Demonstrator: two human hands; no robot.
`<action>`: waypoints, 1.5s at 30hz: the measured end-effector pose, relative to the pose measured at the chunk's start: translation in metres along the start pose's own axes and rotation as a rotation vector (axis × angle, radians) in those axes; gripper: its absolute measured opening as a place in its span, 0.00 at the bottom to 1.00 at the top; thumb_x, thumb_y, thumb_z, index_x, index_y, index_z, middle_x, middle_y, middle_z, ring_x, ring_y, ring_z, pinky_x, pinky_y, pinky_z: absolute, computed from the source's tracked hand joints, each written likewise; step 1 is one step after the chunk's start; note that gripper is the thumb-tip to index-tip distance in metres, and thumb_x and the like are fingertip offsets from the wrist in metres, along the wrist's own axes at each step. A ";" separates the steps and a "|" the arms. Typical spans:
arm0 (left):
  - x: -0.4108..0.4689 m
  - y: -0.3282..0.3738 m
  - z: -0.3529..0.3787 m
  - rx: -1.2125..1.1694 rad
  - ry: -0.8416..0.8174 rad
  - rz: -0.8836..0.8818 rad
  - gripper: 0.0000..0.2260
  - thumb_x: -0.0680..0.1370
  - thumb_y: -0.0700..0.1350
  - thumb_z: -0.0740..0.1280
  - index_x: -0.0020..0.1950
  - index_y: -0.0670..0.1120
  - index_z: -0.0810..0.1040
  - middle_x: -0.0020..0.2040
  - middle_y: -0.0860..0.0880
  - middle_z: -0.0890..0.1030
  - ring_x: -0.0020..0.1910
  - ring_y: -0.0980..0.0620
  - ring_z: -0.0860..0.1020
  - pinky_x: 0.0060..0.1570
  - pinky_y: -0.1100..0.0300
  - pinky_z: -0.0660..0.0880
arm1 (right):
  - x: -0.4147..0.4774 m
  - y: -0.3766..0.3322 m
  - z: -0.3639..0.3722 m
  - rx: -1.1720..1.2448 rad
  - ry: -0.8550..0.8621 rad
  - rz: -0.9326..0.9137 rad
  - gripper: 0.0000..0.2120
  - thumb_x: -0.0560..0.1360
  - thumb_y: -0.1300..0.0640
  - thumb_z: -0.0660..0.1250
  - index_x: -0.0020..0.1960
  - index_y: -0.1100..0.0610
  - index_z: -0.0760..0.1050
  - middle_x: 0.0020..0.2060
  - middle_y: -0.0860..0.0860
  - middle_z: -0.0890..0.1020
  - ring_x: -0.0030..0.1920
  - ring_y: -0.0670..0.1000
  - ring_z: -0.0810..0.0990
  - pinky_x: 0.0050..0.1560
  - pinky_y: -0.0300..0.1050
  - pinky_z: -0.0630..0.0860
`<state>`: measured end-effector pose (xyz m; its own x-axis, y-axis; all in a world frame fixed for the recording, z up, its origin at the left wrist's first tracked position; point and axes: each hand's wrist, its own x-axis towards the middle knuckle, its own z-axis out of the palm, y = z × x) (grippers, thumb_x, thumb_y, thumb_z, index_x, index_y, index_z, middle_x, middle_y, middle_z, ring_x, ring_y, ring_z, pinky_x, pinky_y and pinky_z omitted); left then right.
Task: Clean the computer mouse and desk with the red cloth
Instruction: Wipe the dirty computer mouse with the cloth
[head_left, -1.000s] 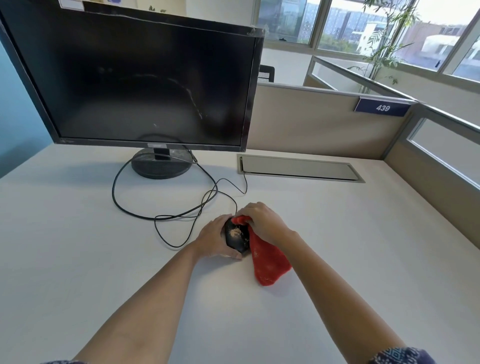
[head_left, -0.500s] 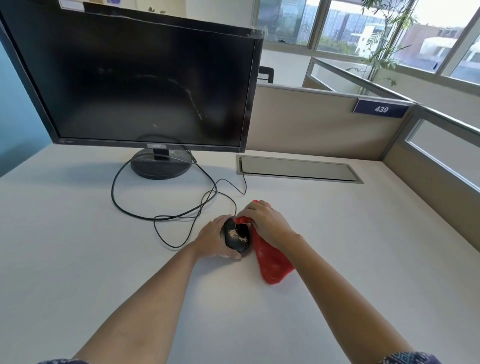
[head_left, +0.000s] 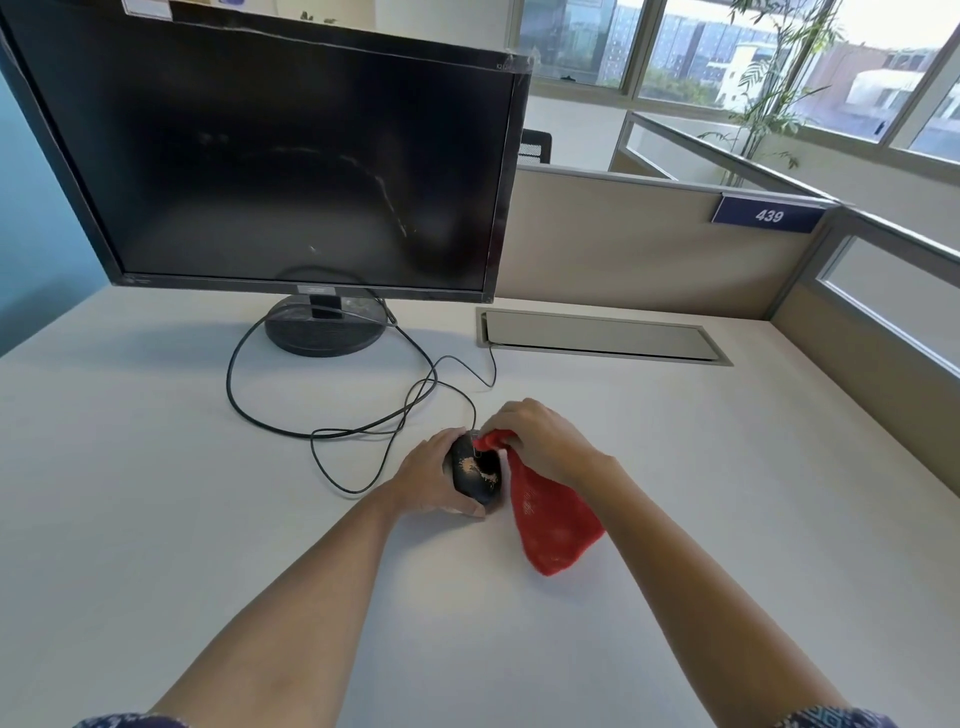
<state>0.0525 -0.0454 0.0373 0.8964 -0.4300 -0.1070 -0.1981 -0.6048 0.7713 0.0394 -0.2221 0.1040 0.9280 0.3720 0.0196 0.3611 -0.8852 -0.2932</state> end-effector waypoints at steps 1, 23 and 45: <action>0.001 -0.001 0.000 -0.006 0.005 0.004 0.54 0.46 0.63 0.72 0.70 0.48 0.64 0.66 0.52 0.70 0.65 0.51 0.68 0.67 0.54 0.65 | 0.003 -0.003 0.002 -0.011 0.022 0.009 0.18 0.77 0.65 0.58 0.58 0.50 0.79 0.55 0.50 0.79 0.58 0.54 0.73 0.56 0.54 0.74; -0.004 0.005 -0.002 -0.001 -0.019 -0.006 0.56 0.45 0.63 0.71 0.72 0.47 0.62 0.67 0.53 0.68 0.67 0.51 0.66 0.67 0.56 0.63 | -0.008 0.008 0.009 0.004 0.024 -0.025 0.18 0.77 0.66 0.58 0.58 0.49 0.79 0.55 0.49 0.79 0.56 0.54 0.72 0.58 0.49 0.72; -0.001 0.003 0.000 -0.001 0.003 0.020 0.53 0.46 0.63 0.71 0.70 0.47 0.65 0.65 0.51 0.71 0.64 0.50 0.68 0.66 0.52 0.66 | -0.001 0.001 0.015 0.034 0.092 -0.030 0.17 0.78 0.65 0.57 0.60 0.51 0.78 0.56 0.51 0.79 0.58 0.54 0.73 0.57 0.51 0.73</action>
<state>0.0511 -0.0464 0.0396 0.8934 -0.4402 -0.0900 -0.2155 -0.5957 0.7738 0.0377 -0.2186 0.0893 0.9219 0.3696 0.1161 0.3870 -0.8636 -0.3232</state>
